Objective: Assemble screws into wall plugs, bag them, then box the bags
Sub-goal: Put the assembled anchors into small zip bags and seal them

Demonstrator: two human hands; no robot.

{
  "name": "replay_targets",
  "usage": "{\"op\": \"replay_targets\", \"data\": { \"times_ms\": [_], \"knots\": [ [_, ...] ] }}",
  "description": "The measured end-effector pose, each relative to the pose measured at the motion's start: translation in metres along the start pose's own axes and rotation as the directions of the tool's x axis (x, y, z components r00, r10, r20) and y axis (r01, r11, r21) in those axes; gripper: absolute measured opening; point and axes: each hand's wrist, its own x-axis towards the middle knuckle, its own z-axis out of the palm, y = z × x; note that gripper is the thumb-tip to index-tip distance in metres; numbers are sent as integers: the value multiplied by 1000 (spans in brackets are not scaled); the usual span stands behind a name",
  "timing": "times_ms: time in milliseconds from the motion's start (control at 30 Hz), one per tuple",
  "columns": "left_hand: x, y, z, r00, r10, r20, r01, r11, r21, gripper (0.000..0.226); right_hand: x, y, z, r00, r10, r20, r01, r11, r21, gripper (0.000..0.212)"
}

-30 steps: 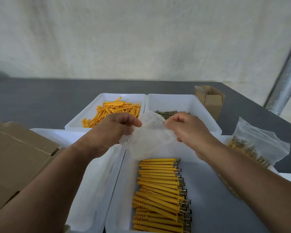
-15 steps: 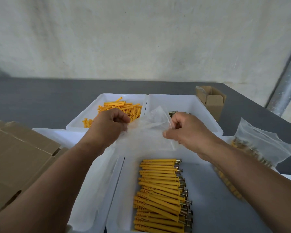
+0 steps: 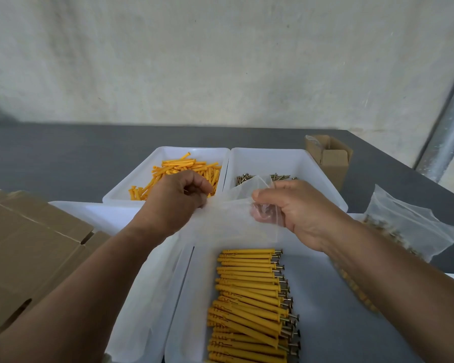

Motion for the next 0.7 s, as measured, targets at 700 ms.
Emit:
{"op": "replay_targets", "data": {
  "times_ms": [700],
  "knots": [
    [9,-2,-4,915,-386,117,396,805,-442,17,0,-4,-10,992,-12,127,-26,956,292,28]
  ]
}}
